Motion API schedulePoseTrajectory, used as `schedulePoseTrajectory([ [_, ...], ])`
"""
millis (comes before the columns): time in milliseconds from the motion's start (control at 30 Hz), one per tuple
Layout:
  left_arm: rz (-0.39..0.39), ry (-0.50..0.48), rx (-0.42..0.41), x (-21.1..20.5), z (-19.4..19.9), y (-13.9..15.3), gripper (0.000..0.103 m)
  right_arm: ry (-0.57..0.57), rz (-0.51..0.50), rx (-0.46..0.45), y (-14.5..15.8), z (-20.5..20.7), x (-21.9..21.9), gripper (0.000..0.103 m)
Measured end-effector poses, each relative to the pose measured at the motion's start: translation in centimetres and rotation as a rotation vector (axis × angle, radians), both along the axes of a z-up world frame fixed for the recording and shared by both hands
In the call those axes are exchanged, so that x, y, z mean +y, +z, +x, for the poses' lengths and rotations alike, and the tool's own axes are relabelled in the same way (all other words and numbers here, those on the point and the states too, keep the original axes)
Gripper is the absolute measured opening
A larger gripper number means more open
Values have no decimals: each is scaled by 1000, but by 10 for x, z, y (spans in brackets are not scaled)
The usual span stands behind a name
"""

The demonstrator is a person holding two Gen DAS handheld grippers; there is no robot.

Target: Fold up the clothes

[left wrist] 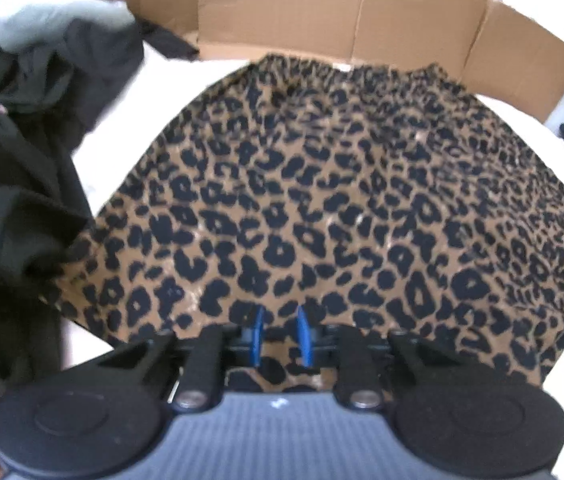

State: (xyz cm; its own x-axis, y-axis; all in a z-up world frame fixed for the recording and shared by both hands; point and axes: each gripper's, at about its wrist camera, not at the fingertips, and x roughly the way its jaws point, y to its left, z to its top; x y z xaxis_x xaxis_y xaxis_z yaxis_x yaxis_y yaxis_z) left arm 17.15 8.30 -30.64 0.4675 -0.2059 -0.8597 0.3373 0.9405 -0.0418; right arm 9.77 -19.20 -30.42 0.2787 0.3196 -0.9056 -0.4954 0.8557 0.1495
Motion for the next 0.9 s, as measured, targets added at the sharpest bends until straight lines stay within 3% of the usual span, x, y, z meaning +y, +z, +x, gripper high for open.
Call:
schedulePoseTrajectory([
  [267, -51, 60, 16, 8, 8, 3, 20, 161, -117, -3, -7, -21, 19, 37],
  [433, -36, 21, 8, 12, 8, 8, 21, 194, -145, -66, -13, -29, 34, 46],
  [567, -42, -36, 53, 15, -3, 6, 21, 213, -150, -126, -9, -34, 39, 55],
  [900, -89, -92, 101, 5, -19, -5, 21, 290, -221, -181, -20, -36, 50, 56],
])
